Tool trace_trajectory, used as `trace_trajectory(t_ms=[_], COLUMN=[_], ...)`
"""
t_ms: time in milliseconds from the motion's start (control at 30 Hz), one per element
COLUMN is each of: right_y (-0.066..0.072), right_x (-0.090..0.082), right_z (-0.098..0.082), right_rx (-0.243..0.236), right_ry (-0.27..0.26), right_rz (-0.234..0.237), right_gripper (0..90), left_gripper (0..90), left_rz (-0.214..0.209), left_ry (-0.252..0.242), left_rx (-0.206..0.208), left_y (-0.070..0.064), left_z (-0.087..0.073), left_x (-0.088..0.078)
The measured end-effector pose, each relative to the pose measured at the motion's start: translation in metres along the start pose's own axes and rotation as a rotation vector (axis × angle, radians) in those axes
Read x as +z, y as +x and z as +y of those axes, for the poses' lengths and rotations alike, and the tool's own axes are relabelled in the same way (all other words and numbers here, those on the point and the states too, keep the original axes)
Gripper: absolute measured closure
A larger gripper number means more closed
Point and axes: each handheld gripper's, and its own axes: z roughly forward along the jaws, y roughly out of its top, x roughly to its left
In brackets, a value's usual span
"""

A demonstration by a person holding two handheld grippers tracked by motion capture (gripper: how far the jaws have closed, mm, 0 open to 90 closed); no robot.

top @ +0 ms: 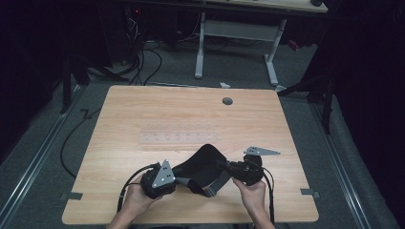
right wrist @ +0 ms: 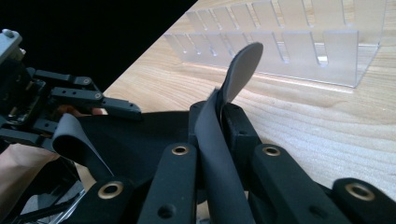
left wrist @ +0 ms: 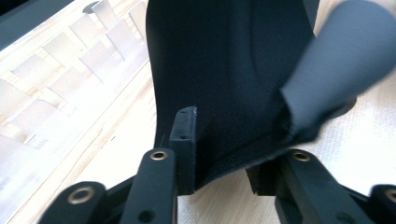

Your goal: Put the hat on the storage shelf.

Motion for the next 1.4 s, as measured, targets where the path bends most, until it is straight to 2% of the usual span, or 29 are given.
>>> trace_trajectory(t_ms=[67,167,300,367,400,467,633,767,900,1000,1033,1067,1100,1133,1233,1267,1300,1400], right_y=[-0.001,-0.004,-0.005,-0.006,-0.007,-0.008,-0.013,-0.022,-0.035,-0.045,-0.052,-0.052,-0.056,-0.056,-0.064,-0.064,-0.069,-0.072], right_x=[0.001,0.001,0.001,0.001,-0.001,-0.002,-0.009,-0.012,-0.011,-0.012,-0.013,-0.013,-0.015,-0.015,-0.018,-0.018,-0.018,-0.018], right_z=[0.001,0.003,0.004,0.004,0.004,0.003,-0.002,-0.01,-0.02,-0.027,-0.03,-0.03,-0.033,-0.033,-0.036,-0.036,-0.036,-0.036], right_rx=[-0.009,-0.001,-0.002,-0.006,-0.001,0.0,-0.018,-0.04,-0.067,-0.059,-0.056,-0.056,-0.059,-0.059,-0.056,-0.056,-0.067,-0.078], right_ry=[-0.003,-0.02,-0.032,-0.038,-0.045,-0.046,-0.059,-0.03,0.007,0.006,-0.002,-0.002,-0.007,-0.007,0.006,0.006,0.017,0.026], right_rz=[-0.005,-0.009,-0.006,-0.013,0.005,0.008,-0.031,-0.129,-0.241,-0.319,-0.376,-0.376,-0.414,-0.414,-0.487,-0.487,-0.526,-0.561], right_gripper=[82.3,79.6,72.8,67.7,64.4,63.0,58.9,57.1,54.9,51.7,50.0,50.0,48.6,48.6,46.0,46.0,45.5,45.0], left_gripper=[77.5,86.2,87.0,87.0,87.0,87.0,87.0,87.0,86.9,86.9,87.0,87.0,86.9,86.9,87.0,86.9,87.0,87.0], left_rz=[-0.027,-0.08,-0.1,-0.119,-0.127,-0.126,-0.105,-0.085,-0.076,-0.073,-0.075,-0.076,-0.076,-0.074,-0.057,-0.057,-0.054,-0.046], left_ry=[0.001,0.008,0.021,0.023,0.023,0.017,-0.017,-0.034,-0.044,-0.05,-0.052,-0.053,-0.057,-0.062,-0.084,-0.084,-0.092,-0.11], left_rx=[-0.009,0.004,-0.003,-0.03,-0.04,-0.057,-0.117,-0.14,-0.142,-0.145,-0.149,-0.148,-0.154,-0.157,-0.165,-0.165,-0.172,-0.176], left_y=[0.0,-0.005,-0.007,-0.006,-0.006,-0.005,0.005,0.01,0.012,0.014,0.014,0.015,0.015,0.016,0.02,0.02,0.021,0.024], left_z=[0.002,0.005,0.005,0.006,0.006,0.007,0.012,0.016,0.018,0.02,0.021,0.021,0.022,0.023,0.025,0.025,0.026,0.029], left_x=[-0.003,-0.007,-0.006,-0.007,-0.008,-0.01,-0.016,-0.022,-0.025,-0.025,-0.026,-0.026,-0.026,-0.027,-0.029,-0.029,-0.03,-0.033])
